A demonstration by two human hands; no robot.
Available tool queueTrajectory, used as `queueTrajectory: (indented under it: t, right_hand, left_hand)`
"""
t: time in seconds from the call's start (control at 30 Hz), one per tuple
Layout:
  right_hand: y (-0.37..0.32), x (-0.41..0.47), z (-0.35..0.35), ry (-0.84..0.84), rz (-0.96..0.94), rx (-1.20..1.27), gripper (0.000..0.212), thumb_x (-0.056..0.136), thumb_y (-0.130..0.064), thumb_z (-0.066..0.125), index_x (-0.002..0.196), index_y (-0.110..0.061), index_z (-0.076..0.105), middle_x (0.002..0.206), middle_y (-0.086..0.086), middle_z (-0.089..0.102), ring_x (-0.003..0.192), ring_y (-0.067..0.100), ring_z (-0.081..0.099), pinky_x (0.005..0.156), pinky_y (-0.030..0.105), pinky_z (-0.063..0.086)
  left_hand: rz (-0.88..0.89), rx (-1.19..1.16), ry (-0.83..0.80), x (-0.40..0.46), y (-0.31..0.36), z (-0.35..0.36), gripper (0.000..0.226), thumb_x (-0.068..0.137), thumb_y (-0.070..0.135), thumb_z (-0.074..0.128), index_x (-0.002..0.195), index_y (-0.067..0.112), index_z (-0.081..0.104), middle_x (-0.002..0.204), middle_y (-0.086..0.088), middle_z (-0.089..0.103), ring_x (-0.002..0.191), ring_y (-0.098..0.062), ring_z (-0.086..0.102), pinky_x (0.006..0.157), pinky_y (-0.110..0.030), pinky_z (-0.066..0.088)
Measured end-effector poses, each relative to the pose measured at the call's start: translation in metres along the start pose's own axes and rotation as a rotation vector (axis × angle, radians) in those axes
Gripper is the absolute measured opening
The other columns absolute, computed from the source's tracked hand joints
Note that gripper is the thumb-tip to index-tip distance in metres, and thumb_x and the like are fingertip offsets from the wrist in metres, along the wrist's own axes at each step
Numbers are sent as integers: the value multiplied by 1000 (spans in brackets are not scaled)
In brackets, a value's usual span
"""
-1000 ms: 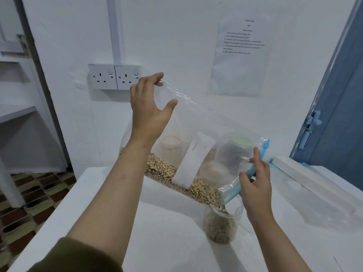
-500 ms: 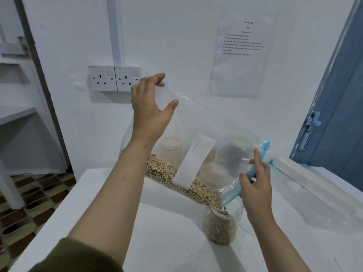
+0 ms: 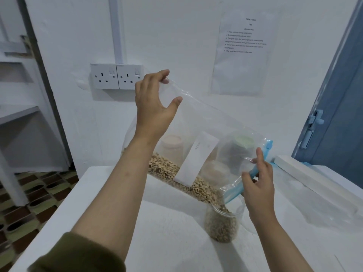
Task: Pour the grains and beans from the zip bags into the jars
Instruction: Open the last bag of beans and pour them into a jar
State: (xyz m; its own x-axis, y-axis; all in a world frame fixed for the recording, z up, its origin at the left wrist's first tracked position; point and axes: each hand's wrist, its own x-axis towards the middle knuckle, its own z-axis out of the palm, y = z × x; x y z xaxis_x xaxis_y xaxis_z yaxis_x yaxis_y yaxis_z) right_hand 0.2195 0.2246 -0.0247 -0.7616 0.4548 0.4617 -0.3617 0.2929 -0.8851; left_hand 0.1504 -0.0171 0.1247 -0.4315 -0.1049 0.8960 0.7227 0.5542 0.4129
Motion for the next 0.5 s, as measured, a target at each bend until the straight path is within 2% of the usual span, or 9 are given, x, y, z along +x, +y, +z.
queueTrajectory:
  t: [0.17, 0.5]
  right_hand:
    - [1, 0, 0, 6, 4, -2, 72, 98, -2, 51, 151, -46, 32, 113, -21, 45, 81, 2, 50, 85, 55, 54]
    - [-2, 1, -1, 5, 14, -1, 71, 98, 0, 50, 153, -41, 31, 111, -20, 45, 78, -2, 49, 86, 53, 54]
  left_hand:
    - [0, -5, 2, 0, -1, 1, 57, 83, 27, 73, 135, 18, 51, 116, 12, 53, 118, -15, 41, 104, -45, 40]
    - [6, 5, 9, 1, 2, 1, 57, 83, 26, 73, 135, 18, 51, 117, 8, 55, 116, -17, 41, 102, -40, 41]
